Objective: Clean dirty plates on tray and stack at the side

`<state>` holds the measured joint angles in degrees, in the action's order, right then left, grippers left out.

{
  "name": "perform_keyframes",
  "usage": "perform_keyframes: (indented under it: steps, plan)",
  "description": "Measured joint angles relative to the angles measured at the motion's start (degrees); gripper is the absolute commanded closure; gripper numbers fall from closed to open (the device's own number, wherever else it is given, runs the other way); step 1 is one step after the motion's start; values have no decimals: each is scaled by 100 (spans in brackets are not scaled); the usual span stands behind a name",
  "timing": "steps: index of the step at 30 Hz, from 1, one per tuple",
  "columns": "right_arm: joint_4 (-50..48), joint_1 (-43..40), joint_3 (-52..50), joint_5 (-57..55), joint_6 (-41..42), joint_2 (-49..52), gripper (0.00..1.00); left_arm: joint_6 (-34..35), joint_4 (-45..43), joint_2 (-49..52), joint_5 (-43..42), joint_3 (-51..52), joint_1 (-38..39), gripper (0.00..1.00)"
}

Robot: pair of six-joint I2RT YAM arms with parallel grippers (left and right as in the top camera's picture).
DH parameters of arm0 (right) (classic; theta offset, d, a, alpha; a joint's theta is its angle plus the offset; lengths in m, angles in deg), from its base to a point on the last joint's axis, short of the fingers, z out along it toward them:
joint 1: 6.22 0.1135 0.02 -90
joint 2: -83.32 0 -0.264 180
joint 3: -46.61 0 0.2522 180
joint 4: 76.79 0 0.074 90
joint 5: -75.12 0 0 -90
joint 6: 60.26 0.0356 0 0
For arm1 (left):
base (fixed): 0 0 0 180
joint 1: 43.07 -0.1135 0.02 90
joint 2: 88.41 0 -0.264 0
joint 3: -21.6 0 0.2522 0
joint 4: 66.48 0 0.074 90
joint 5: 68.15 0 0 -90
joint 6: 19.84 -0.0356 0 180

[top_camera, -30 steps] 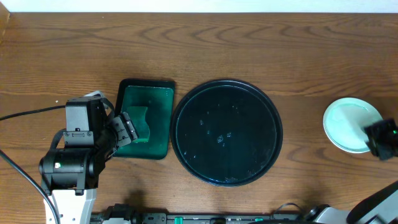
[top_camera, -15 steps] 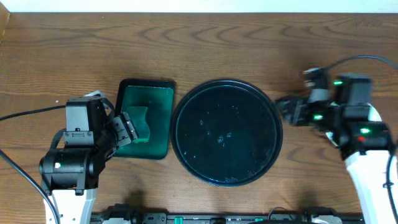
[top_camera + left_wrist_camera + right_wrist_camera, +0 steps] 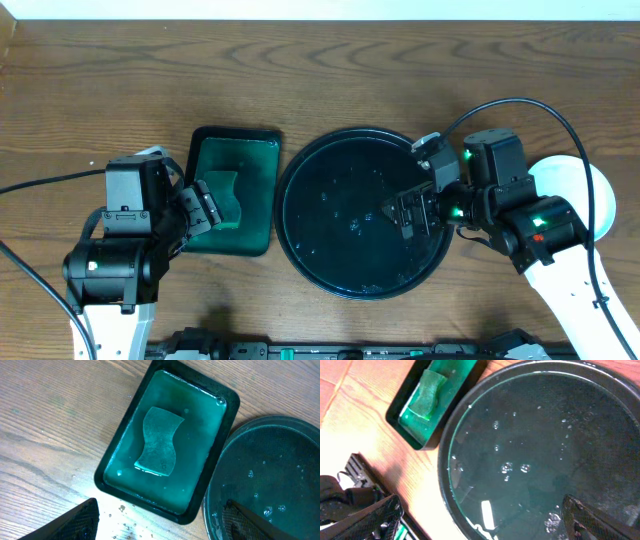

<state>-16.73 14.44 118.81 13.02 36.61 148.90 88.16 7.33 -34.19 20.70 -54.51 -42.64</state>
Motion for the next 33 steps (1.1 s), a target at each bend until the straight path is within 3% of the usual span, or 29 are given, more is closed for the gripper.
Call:
perform_keyframes:
  steps: [8, 12, 21, 33]
  plan:
    - [-387, -2, 0, -343, -389, -35, 1, -2, 0, 0, 0, 0, 0, 20]
    - [-1130, -2, -201, -780, -522, -505, 1, -2, 0, 0, -2, 0, 0, 20]
    - [-3082, -81, -2404, -1266, -632, -3086, 1, -2, 2, 0, -2, -4, 0, 21]
    - [-3816, -1084, -4959, -1274, -634, -6282, 1, -2, -2, 0, 0, -4, 0, 20]
